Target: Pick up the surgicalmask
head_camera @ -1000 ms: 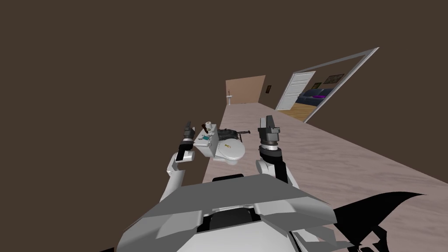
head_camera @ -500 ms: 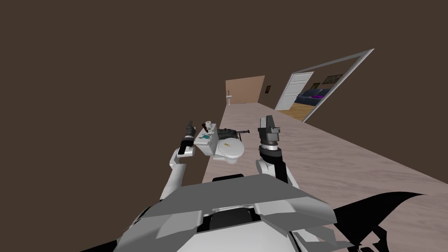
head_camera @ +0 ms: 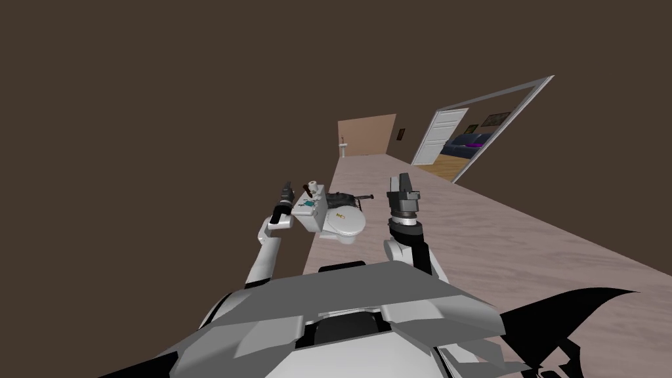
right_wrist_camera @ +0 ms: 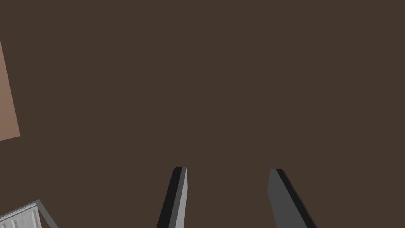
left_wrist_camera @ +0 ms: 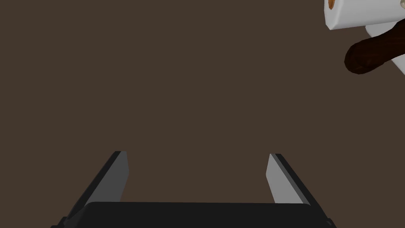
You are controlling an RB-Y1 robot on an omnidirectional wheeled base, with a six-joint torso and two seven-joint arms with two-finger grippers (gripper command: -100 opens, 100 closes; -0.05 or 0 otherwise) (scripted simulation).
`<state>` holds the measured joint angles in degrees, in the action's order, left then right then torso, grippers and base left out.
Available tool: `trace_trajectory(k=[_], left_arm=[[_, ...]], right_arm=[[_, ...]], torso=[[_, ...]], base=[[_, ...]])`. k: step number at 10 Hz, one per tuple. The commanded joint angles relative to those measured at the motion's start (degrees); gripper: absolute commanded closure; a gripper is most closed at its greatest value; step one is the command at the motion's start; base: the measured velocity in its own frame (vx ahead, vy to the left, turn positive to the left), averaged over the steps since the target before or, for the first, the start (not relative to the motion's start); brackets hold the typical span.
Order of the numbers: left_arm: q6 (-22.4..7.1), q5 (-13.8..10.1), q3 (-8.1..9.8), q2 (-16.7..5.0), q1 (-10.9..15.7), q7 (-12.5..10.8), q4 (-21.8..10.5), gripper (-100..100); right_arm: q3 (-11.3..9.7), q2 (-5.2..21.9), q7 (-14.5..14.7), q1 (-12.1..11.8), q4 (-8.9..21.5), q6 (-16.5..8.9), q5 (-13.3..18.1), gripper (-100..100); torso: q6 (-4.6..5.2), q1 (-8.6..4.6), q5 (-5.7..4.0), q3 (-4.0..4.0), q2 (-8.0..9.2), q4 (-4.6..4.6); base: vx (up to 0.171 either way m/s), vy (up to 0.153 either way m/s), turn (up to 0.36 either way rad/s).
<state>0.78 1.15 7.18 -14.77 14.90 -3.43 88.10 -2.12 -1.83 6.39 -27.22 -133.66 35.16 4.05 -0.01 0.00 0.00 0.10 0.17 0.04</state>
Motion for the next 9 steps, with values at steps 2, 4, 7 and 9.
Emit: trace_trajectory(k=[2,4,7,9], left_arm=[[-1.7,-0.1,0.27,-0.2,1.9,0.4,-3.3,-100],[-4.7,-0.2,0.85,-0.8,5.2,1.0,-7.3,-100],[-7.8,-0.3,1.43,-1.3,8.5,1.6,-11.3,-100],[-10.9,-0.4,2.02,-1.8,11.7,2.3,-15.4,-100]], right_arm=[[0.0,0.0,0.0,0.0,0.0,0.0,0.0,0],[0.0,0.0,0.0,0.0,0.0,0.0,0.0,0],[0.0,0.0,0.0,0.0,0.0,0.0,0.0,0],[0.0,0.0,0.0,0.0,0.0,0.0,0.0,0]], torso=[[-0.01,-0.02,0.0,0.0,0.0,0.0],[0.0,-0.02,-0.01,-0.03,-0.05,-0.01],[-0.01,0.0,0.0,-0.02,-0.04,-0.01],[0.0,-0.01,0.0,-0.05,-0.09,-0.02]], base=[[-0.039,-0.007,-0.002],[-0.041,-0.004,-0.009],[-0.036,-0.001,-0.005],[-0.028,-0.006,-0.008]])
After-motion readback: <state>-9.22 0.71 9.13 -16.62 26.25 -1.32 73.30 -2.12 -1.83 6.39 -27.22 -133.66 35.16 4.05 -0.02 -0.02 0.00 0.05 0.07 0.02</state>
